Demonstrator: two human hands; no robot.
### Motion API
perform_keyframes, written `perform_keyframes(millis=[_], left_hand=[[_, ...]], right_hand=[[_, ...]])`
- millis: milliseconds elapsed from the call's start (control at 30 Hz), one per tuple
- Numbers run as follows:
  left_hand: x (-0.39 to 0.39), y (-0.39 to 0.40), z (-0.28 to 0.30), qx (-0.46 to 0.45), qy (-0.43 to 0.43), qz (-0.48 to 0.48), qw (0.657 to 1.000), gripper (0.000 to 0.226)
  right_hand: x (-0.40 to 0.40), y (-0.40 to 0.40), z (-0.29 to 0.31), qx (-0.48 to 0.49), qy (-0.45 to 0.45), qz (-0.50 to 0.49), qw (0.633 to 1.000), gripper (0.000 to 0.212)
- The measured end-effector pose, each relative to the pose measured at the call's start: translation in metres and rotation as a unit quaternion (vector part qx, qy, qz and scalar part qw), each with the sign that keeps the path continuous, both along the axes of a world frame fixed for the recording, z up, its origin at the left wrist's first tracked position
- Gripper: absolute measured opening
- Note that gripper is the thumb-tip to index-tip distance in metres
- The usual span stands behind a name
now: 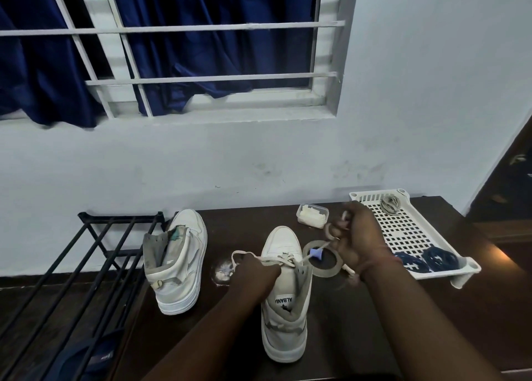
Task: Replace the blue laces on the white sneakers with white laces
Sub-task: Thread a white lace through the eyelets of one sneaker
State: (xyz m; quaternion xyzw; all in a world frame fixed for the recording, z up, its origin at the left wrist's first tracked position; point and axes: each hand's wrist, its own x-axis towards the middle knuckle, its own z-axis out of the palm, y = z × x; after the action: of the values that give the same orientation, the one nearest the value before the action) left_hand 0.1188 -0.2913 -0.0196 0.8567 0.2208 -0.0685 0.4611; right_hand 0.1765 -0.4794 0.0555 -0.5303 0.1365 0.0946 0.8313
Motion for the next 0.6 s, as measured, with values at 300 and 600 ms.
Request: perform_keyframes(millis=[300, 600], left_hand=[[-0.002, -0.002, 0.007, 0.003, 0.013, -0.015, 1.0, 0.055], [0.0, 0.002, 0.001, 0.015, 0.014, -0.026, 0.999, 0.031]], right_hand=[[-0.018, 0.014, -0.009, -0.563, 0.042, 0.32, 0.761, 0.042], [-0.005, -0.028, -0.013, -0.699, 0.063, 0.066, 0.709, 0.047]])
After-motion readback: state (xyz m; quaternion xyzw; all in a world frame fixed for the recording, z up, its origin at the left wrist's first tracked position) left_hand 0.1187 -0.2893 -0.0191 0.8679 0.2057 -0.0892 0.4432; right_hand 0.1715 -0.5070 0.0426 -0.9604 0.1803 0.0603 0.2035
